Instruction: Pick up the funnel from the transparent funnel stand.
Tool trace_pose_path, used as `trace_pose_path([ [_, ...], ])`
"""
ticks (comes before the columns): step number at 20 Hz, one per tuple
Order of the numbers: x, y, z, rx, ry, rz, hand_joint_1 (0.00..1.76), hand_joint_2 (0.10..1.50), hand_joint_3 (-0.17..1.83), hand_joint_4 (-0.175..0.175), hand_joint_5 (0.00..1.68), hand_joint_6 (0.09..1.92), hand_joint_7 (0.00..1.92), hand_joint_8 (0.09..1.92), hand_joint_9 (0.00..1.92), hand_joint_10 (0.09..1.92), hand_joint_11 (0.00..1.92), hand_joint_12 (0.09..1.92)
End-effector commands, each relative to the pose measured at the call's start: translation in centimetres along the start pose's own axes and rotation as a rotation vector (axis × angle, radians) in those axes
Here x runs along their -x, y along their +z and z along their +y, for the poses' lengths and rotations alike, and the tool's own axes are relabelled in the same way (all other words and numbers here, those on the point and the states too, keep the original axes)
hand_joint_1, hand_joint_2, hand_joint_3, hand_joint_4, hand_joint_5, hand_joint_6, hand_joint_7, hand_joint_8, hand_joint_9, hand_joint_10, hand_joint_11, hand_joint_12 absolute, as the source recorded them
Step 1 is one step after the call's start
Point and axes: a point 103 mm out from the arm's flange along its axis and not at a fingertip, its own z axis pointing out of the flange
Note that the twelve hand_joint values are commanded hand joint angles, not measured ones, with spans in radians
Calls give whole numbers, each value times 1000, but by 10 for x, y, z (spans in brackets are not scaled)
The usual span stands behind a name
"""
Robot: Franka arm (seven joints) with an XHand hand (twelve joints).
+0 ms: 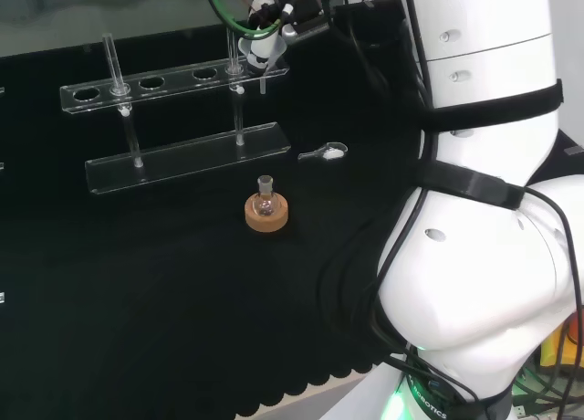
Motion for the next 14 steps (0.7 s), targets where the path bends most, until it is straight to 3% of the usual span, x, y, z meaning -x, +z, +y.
trace_pose_path([
  [1,-6,0,2,-5,10,-50,721,667,470,-52,62,87,0,382,295,749,305,1493],
  [8,-6,-4,0,49,53,-130,882,711,641,-67,317,87,60,652,616,595,385,1424],
  [12,-6,-12,-7,125,83,-171,938,759,699,-58,532,100,198,671,758,535,470,1362],
  [14,-5,-19,-13,159,89,-184,940,788,703,-47,629,217,271,643,817,489,512,1330],
])
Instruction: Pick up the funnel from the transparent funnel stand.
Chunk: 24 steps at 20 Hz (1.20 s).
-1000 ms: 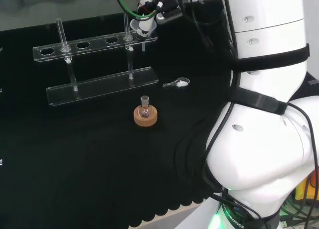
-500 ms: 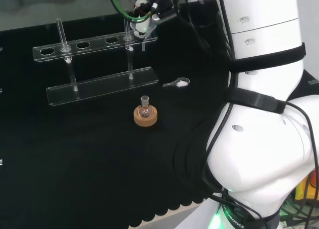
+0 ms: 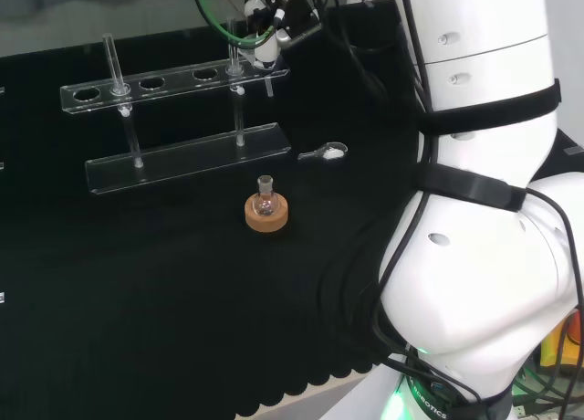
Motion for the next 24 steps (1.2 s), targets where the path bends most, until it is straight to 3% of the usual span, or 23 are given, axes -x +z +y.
trace_pose_path([
  [1,4,-20,-14,125,48,-66,938,800,702,-40,643,319,298,630,839,466,527,1318],
  [4,7,-34,-25,151,57,-66,935,821,707,-27,623,610,347,619,877,435,549,1309],
  [8,13,-50,-44,167,66,-51,935,824,717,-23,600,744,359,622,888,431,555,1307],
  [13,19,-60,-76,185,80,-18,935,823,723,-23,596,780,364,626,889,432,557,1307],
  [24,22,-52,-149,221,90,93,925,819,728,-18,602,801,435,648,894,436,559,1310],
])
